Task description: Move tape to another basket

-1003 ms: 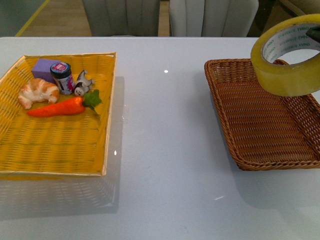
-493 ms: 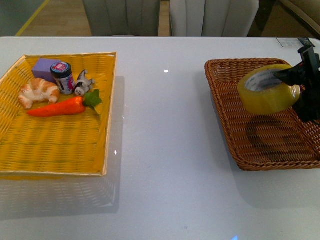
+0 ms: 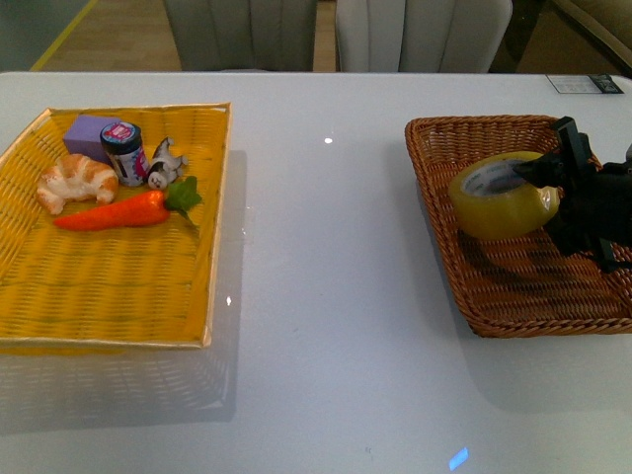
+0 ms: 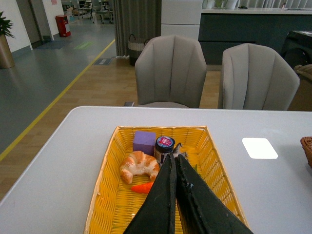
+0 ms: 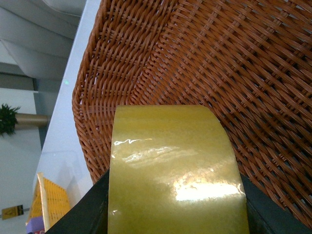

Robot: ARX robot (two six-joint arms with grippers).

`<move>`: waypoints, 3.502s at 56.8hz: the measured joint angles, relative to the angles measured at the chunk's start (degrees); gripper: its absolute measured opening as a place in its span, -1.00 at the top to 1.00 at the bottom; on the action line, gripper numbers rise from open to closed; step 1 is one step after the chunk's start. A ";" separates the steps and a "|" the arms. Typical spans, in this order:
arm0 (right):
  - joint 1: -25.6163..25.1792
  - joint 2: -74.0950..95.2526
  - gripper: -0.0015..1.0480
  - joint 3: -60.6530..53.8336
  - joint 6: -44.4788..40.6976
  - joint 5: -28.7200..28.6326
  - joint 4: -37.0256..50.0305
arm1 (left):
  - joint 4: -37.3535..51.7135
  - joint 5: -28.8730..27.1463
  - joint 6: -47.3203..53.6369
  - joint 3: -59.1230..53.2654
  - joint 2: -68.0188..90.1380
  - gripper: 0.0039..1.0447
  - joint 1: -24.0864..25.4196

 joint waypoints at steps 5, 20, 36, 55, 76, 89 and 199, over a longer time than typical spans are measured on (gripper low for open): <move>0.00 0.04 0.05 0.44 -0.22 0.44 -1.51 | -2.51 -0.02 0.00 0.00 -2.56 0.98 0.00; -2.23 -2.51 -0.84 -3.52 -1.75 0.90 -3.08 | -9.53 -0.02 0.00 -0.02 -9.99 0.98 0.00; -6.86 -21.00 -0.83 -13.33 -9.18 -1.40 -4.83 | -15.15 -0.02 0.00 -0.02 -15.58 0.98 0.00; -15.96 -55.49 -0.74 -29.35 -21.99 -8.66 -10.38 | -27.23 0.00 0.02 0.00 -25.66 0.98 0.00; -10.36 -79.34 0.50 -45.59 -56.11 -2.69 -7.56 | -29.03 -0.02 0.00 0.00 -28.50 0.98 0.00; -6.19 -89.18 0.96 -49.81 -57.53 1.51 -13.14 | -29.03 0.00 0.02 0.00 -28.50 0.98 0.00; 1.38 -135.86 0.14 -53.20 -57.83 9.03 -54.49 | -29.03 -0.02 0.00 0.00 -28.50 0.08 0.00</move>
